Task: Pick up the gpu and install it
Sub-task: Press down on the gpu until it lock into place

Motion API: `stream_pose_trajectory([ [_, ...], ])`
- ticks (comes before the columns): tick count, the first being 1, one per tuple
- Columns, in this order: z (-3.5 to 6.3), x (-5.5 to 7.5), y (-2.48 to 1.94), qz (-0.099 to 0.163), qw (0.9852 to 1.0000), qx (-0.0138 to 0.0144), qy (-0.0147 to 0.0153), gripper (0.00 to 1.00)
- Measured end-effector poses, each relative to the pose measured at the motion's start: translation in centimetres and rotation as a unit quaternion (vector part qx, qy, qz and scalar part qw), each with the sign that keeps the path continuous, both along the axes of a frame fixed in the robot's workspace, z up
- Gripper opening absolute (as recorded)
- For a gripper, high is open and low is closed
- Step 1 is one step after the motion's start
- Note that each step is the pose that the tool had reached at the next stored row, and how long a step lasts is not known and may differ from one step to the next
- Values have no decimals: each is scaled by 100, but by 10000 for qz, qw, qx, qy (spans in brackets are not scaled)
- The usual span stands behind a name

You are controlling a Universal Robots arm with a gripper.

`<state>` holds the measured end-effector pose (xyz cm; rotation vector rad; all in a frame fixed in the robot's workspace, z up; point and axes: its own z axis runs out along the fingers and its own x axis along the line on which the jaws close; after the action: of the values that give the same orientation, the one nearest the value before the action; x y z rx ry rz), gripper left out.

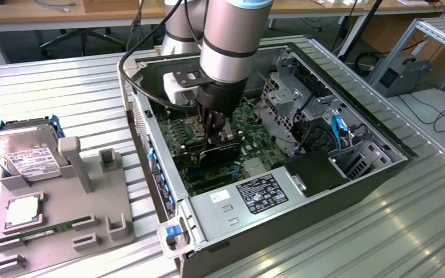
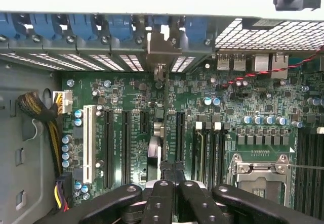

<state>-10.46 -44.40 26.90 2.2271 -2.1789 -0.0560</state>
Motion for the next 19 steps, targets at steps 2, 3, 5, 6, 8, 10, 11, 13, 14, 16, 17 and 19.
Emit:
stream_pose_trajectory([
  [2, 0, 0, -7, 1, 10000, 0, -1, 11],
  [3, 0, 0, -7, 2, 10000, 0, -1, 11],
  [5, 0, 1, -7, 4, 10000, 0, -1, 11],
  [6, 0, 5, -7, 6, 10000, 0, -1, 11],
  [8, 1, 9, -3, 6, 10000, -2, -2, 11],
  [10, 31, 12, -1, 5, 10000, 6, -7, 11],
  [11, 68, 13, -2, 6, 10000, 1, -4, 11],
  [13, 186, 32, -3, 6, 10000, -5, -1, 11],
  [14, 199, 51, -3, 6, 10000, -5, 3, 11],
  [16, 203, 126, -3, 7, 10000, -5, 29, 11],
  [17, 204, 166, -3, 7, 10000, -5, 43, 11],
  [19, 205, 254, -3, 6, 10000, -4, 73, 11],
])
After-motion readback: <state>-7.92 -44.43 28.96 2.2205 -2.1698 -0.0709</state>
